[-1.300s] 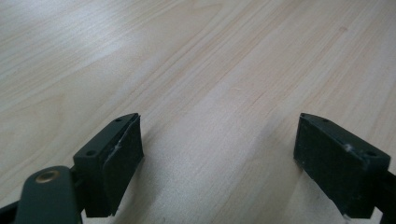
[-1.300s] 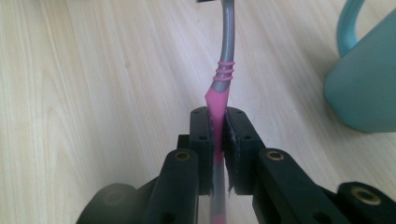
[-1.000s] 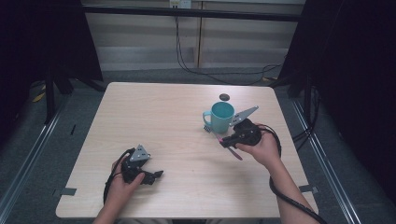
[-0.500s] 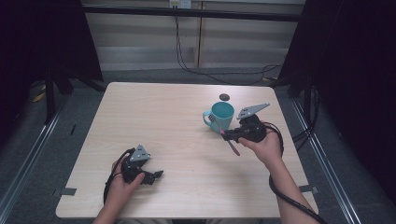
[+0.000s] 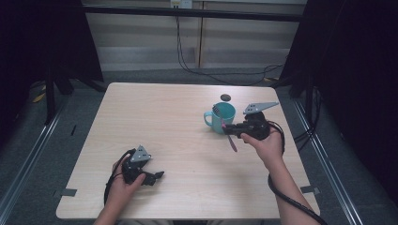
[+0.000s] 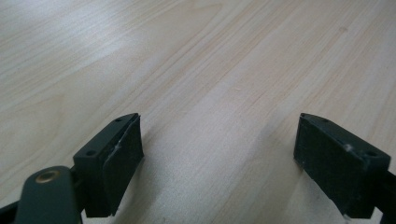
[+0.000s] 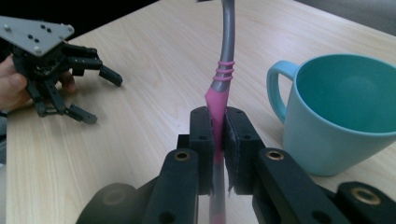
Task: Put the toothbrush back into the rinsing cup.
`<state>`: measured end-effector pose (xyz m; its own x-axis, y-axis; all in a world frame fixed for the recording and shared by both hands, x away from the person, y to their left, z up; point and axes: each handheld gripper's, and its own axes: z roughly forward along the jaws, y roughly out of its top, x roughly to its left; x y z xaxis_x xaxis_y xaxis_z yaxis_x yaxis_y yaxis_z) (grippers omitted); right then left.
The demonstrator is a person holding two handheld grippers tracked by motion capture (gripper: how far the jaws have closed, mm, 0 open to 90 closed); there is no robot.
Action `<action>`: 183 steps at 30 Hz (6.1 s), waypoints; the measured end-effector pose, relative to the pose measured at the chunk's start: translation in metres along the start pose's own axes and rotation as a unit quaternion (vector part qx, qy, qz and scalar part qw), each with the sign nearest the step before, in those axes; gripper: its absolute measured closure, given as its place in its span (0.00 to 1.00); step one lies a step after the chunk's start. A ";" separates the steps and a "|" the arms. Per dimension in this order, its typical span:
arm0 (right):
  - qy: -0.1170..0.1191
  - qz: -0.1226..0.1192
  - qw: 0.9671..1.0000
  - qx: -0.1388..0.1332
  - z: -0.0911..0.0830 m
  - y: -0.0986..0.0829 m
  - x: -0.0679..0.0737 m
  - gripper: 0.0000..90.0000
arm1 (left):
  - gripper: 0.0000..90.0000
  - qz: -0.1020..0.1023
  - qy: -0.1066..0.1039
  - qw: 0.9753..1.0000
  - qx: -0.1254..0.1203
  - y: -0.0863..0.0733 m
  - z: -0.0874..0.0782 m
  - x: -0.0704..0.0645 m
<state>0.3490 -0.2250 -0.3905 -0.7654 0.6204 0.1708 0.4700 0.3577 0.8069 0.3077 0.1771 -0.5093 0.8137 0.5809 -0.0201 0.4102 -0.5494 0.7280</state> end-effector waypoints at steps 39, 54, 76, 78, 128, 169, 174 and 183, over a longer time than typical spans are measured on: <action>-0.012 0.029 0.995 -0.092 -0.007 0.028 -0.008 0.92 | 0.17 -0.004 0.001 1.000 -0.003 0.000 0.000 -0.001; -0.023 0.038 0.992 -0.120 -0.006 0.035 -0.012 0.91 | 0.17 -0.003 0.001 1.000 -0.002 0.000 0.000 0.000; -0.041 0.050 0.986 -0.150 -0.001 0.044 -0.023 0.91 | 0.17 0.000 0.004 1.000 -0.003 0.000 0.000 0.000; -0.044 0.052 0.986 -0.151 0.000 0.044 -0.024 0.92 | 0.17 -0.001 0.004 1.000 -0.003 0.000 0.000 0.000; -0.066 0.065 0.980 -0.179 0.019 0.061 -0.050 0.91 | 0.17 0.000 0.002 1.000 -0.002 0.000 0.000 0.000; -0.100 0.071 0.979 -0.160 0.042 0.034 -0.071 0.91 | 0.17 -0.002 0.003 1.000 -0.003 0.000 0.000 -0.001; -0.103 0.071 0.980 -0.155 0.044 0.030 -0.072 0.91 | 0.17 -0.001 0.003 1.000 -0.002 0.000 0.000 -0.001; -0.108 0.070 0.981 -0.147 0.047 0.024 -0.072 0.91 | 0.17 0.000 0.003 1.000 -0.002 0.000 0.000 -0.001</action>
<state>0.4359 -0.2284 -0.4100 -0.5767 0.7940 0.1925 0.3921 0.0622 0.9178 0.3072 0.1769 -0.5093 0.8112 0.5846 -0.0156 0.4085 -0.5474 0.7303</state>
